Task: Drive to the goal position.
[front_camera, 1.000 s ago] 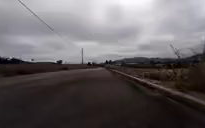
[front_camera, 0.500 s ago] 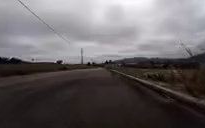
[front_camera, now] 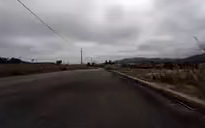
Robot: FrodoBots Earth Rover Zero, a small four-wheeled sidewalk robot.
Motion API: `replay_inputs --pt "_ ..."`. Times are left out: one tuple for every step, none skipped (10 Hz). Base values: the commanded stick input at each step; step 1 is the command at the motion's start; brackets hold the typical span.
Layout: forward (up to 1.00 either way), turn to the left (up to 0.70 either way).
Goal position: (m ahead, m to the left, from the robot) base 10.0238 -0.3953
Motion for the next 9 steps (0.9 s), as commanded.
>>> replay_inputs --pt "0.70 0.00" --pt "0.70 0.00" --pt "0.70 0.00" --pt "0.70 0.00" --pt "0.70 0.00" --pt "0.70 0.00" --pt "0.70 0.00" --pt "0.70 0.00" --pt "0.70 0.00"
